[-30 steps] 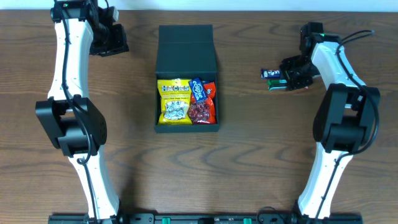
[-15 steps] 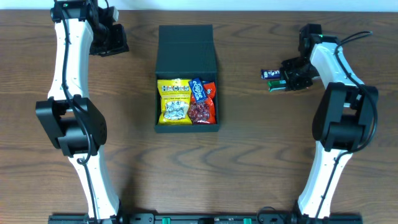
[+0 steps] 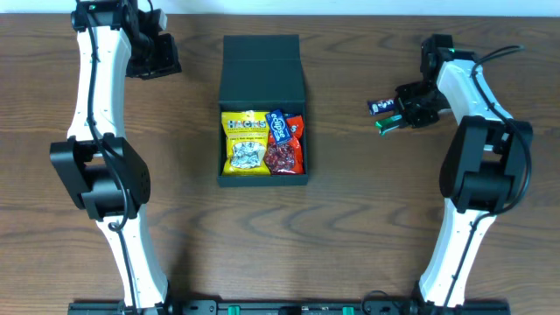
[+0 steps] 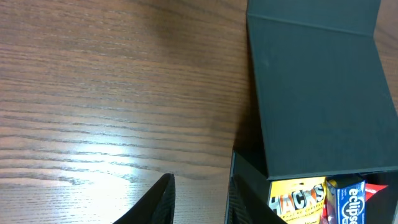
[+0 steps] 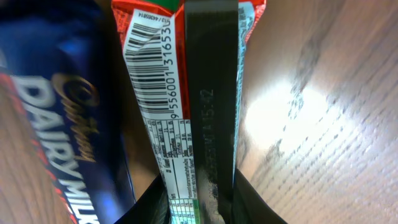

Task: Pack container
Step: 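Carry the green bar into the box and lower it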

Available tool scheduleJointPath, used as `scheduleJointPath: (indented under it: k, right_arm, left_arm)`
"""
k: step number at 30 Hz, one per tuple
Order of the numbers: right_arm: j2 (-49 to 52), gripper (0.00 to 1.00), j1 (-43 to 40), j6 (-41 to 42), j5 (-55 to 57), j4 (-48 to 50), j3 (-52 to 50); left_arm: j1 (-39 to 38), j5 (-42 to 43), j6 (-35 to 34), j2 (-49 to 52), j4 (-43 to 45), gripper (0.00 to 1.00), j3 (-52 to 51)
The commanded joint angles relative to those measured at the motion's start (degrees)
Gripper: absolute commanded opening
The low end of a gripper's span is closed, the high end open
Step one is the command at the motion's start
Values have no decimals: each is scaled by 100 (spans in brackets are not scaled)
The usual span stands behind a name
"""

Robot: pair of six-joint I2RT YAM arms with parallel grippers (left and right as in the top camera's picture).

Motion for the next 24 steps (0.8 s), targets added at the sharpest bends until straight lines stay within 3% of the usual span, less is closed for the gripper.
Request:
scheduleJointPath:
  k: [1,14,21,24]
  right_arm:
    - [68,17,-33,35,-350,-79,-22]
    - [-999,7,35,-614,-881,-302,-20]
    - [-1672,10,455,-581,-1222,63,-20]
    - [-1779,9,708,-59,-1578,352,-20]
  left_arm:
    - [35,-24,20,31,-7,30,140]
    - [35,-24,22,31,2,30,140]
    - [35,-22,22,31,2,31,140]
    - [35,-22,42,31,-4,30,138]
